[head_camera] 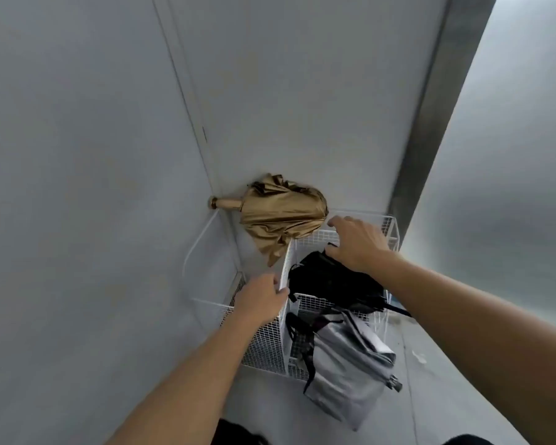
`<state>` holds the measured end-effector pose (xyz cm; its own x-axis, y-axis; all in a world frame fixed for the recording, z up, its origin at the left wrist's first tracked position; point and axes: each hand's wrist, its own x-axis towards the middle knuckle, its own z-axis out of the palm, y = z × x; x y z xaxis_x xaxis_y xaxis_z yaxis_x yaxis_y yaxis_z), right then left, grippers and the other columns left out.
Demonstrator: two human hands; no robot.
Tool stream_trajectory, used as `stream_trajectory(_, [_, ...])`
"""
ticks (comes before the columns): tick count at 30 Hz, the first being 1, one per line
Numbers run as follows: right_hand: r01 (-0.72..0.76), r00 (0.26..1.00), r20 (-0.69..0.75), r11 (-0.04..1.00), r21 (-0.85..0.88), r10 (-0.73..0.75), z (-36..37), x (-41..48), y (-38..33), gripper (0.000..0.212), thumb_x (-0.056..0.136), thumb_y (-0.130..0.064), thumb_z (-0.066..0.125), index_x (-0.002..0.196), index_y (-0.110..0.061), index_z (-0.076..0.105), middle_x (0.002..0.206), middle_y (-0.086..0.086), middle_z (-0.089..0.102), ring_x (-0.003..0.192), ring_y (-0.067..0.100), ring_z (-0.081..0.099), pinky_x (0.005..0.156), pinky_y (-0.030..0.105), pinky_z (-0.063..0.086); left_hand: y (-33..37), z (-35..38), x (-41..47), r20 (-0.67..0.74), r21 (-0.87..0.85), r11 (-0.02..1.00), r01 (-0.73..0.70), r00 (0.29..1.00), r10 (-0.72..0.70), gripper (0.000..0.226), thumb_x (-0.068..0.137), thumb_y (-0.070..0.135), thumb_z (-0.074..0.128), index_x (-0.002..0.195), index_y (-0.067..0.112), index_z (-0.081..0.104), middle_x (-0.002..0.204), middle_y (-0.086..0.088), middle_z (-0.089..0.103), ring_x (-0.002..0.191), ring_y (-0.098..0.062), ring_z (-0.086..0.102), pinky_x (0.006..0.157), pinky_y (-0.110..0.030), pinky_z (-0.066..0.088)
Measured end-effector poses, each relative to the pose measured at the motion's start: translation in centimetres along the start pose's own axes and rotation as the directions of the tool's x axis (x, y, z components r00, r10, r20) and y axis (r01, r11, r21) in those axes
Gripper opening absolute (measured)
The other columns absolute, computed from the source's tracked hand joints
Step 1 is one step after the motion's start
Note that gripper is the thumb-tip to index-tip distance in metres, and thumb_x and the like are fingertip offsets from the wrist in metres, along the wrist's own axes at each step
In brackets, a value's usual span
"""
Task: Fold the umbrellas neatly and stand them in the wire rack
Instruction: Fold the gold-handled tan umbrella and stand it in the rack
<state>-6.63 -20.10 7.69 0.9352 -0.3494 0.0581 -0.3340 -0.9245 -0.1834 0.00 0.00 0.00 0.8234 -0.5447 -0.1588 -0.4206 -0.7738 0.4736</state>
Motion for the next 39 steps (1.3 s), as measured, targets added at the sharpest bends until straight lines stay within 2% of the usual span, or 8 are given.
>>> stream_trajectory(7, [0.043, 0.999, -0.012, 0.998, -0.054, -0.043, 3.4, 10.5, -2.0, 0.077, 0.082, -0.050, 0.067, 0.144, -0.014, 0.037, 0.144, 0.012, 0.043, 0.131, 0.033, 0.041, 0.103, 0.047, 0.037, -1.9, 4.0, 4.1, 0.010, -0.129, 0.991, 0.031, 0.999, -0.030, 0.033, 0.102, 0.040, 0.044, 0.074, 0.021, 0.045, 0.069, -0.002, 0.052, 0.074, -0.033, 0.056, 0.065, -0.038, 0.044])
stream_trajectory(12, [0.023, 0.998, 0.061, 0.992, -0.126, -0.016, 6.5, 15.7, -3.0, 0.097, 0.070, -0.067, 0.069, 0.141, -0.012, 0.035, 0.143, 0.014, 0.042, 0.134, 0.036, 0.039, 0.109, 0.051, 0.032, -2.9, 4.7, 5.2, -0.048, -0.143, 0.989, -0.034, 0.998, 0.027, 0.037, 0.100, 0.034, 0.051, 0.074, 0.008, 0.049, 0.059, -0.003, 0.048, 0.056, -0.023, 0.045, 0.058, -0.038, 0.042])
stream_trajectory(16, [-0.047, 0.993, 0.095, 0.973, -0.227, 0.071, 8.1, 17.5, -3.6, 0.113, 0.062, -0.076, 0.072, 0.144, -0.011, 0.028, 0.144, 0.016, 0.040, 0.133, 0.035, 0.039, 0.105, 0.054, 0.034, -3.4, 5.0, 5.6, -0.061, -0.216, 0.976, -0.025, 0.998, 0.012, 0.038, 0.097, 0.036, 0.057, 0.077, 0.003, 0.057, 0.061, -0.005, 0.051, 0.055, -0.020, 0.044, 0.054, -0.032, 0.035])
stream_trajectory(23, [-0.001, 1.000, -0.029, 0.974, -0.228, -0.006, 9.8, 18.3, -2.5, 0.062, 0.084, -0.045, 0.068, 0.127, -0.008, 0.044, 0.130, 0.016, 0.050, 0.121, 0.034, 0.046, 0.090, 0.048, 0.045, -3.8, 5.4, 5.5, -0.043, -0.324, 0.946, 0.012, 0.999, -0.028, 0.040, 0.095, 0.040, 0.061, 0.081, 0.003, 0.062, 0.070, -0.016, 0.061, 0.062, -0.027, 0.054, 0.060, -0.037, 0.045])
stream_trajectory(29, [0.080, 0.987, -0.119, 0.976, -0.201, -0.105, 6.9, 17.0, -1.7, 0.056, 0.083, -0.035, 0.072, 0.125, -0.007, 0.047, 0.126, 0.015, 0.051, 0.117, 0.034, 0.046, 0.081, 0.046, 0.048, -3.7, 5.0, 5.3, 0.024, -0.340, 0.935, 0.102, 0.995, -0.099, 0.032, 0.096, 0.038, 0.060, 0.082, 0.009, 0.062, 0.069, -0.002, 0.055, 0.067, -0.023, 0.053, 0.066, -0.033, 0.044])
stream_trajectory(32, [0.109, 0.973, -0.199, 0.992, -0.060, -0.119, 4.1, 14.9, -0.9, 0.057, 0.082, -0.040, 0.073, 0.124, -0.007, 0.050, 0.124, 0.015, 0.054, 0.115, 0.035, 0.048, 0.079, 0.047, 0.050, -3.4, 3.8, 4.4, 0.017, -0.351, 0.926, 0.142, 0.989, -0.145, 0.029, 0.096, 0.037, 0.060, 0.089, 0.010, 0.068, 0.077, -0.001, 0.063, 0.071, -0.018, 0.059, 0.067, -0.029, 0.048])
stream_trajectory(35, [0.119, 0.976, -0.199, 0.980, 0.157, -0.087, 1.2, 10.9, -0.4, 0.060, 0.084, -0.044, 0.071, 0.130, -0.011, 0.051, 0.129, 0.010, 0.055, 0.117, 0.033, 0.050, 0.083, 0.043, 0.046, -2.9, 0.6, 3.0, -0.094, -0.619, 0.771, 0.150, 0.960, -0.263, 0.026, 0.096, 0.031, 0.061, 0.082, 0.010, 0.069, 0.073, 0.002, 0.064, 0.070, -0.011, 0.059, 0.063, -0.017, 0.045])
stream_trajectory(39, [0.133, 0.986, -0.153, 0.868, 0.479, -0.066, 0.0, 3.6, 0.2, 0.063, 0.078, -0.040, 0.080, 0.129, -0.013, 0.055, 0.116, 0.010, 0.065, 0.106, 0.034, 0.061, 0.083, 0.039, 0.047, -1.0, -6.0, 0.3, -0.180, -0.943, 0.332, -0.021, 0.872, -0.456, 0.023, 0.098, 0.026, 0.059, 0.092, 0.007, 0.070, 0.088, -0.015, 0.071, 0.083, -0.026, 0.065, 0.074, -0.033, 0.048])
